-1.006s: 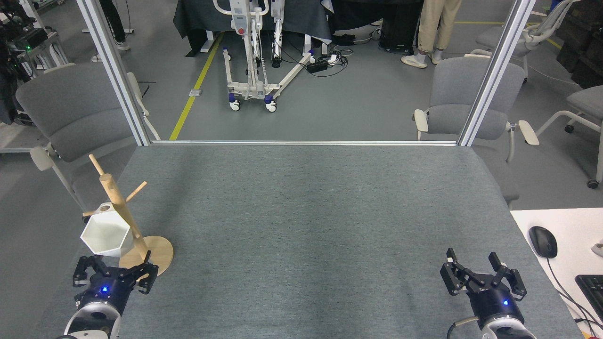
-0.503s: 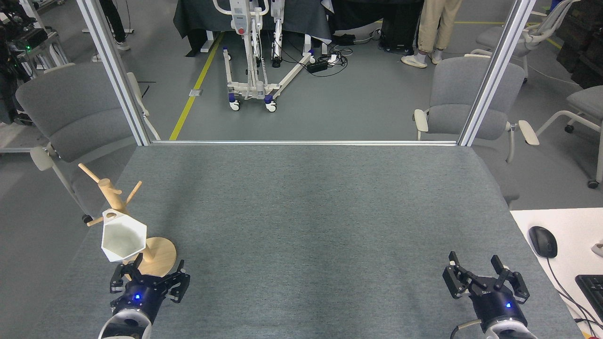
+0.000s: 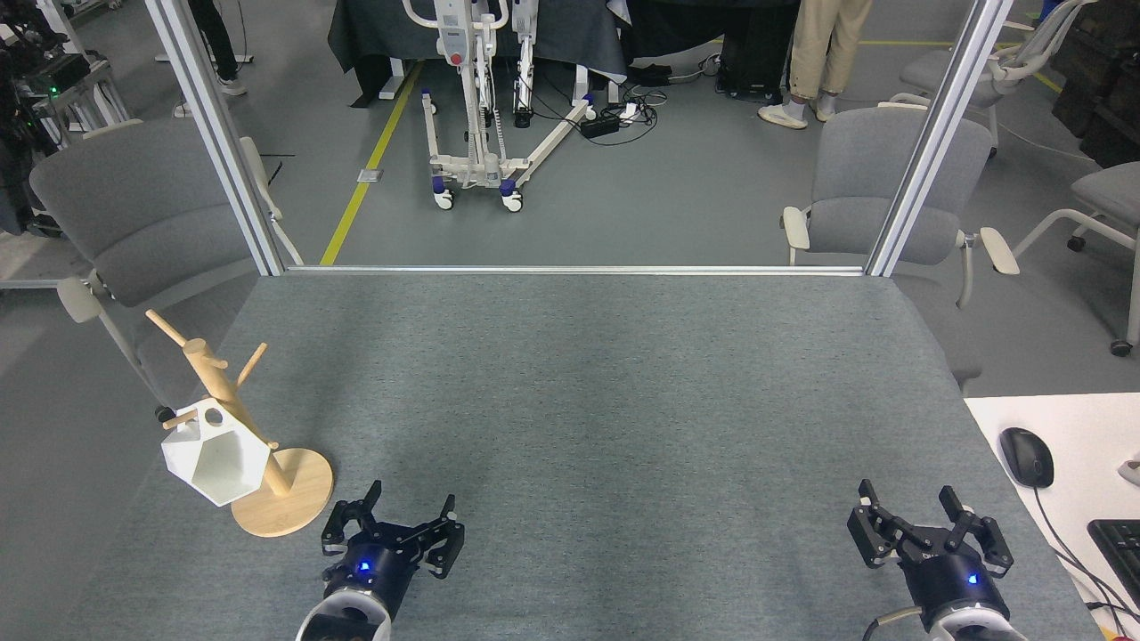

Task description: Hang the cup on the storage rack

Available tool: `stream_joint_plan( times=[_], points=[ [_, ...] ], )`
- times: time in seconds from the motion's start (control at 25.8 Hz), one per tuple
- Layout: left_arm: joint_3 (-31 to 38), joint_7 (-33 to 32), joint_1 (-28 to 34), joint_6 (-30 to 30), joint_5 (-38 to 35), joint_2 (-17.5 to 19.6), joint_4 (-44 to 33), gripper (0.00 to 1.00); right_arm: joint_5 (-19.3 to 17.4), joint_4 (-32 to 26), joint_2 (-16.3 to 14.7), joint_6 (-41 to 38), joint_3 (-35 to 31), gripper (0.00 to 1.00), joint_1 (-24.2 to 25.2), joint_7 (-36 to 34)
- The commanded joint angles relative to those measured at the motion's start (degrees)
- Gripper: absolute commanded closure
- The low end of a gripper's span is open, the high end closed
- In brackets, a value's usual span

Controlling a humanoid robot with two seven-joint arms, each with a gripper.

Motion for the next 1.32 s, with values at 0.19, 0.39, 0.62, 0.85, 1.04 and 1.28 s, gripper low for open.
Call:
stream_joint_plan(
  times=[0.19,0.39,0.62,0.85,1.04,1.28],
  points=[
    [-16.57,0.15,-6.06,10.23,9.44,-0.80,-0.68,0.01,-0.33,-1.70,-2.13,-0.06,1.18,0.01,-5.57,0.67],
    [-20.09,-0.03,-9.22,13.48,9.79,-0.98,-2.26,0.01,-0.24,-4.16,3.50,0.29,3.56,0.00,-6.19,3.13],
    [-20.17,0.06,-3.34,13.48,9.79,-0.71,-9.73,0.01,-0.42,-4.69,4.20,0.64,1.97,0.00,-5.57,2.61],
    [-20.09,0.32,1.15,13.13,9.70,-0.54,-15.80,0.01,-0.51,-4.69,4.55,0.64,0.48,0.00,-6.19,2.61],
    [-19.91,0.32,1.06,13.13,9.70,-0.36,-16.06,0.01,-0.51,-5.13,6.13,0.64,0.66,0.00,-6.80,2.61],
    [-19.82,0.23,1.41,13.39,9.79,-0.36,-15.89,0.01,-0.42,-8.11,6.84,0.11,0.39,0.00,-2.76,2.52]
  ],
)
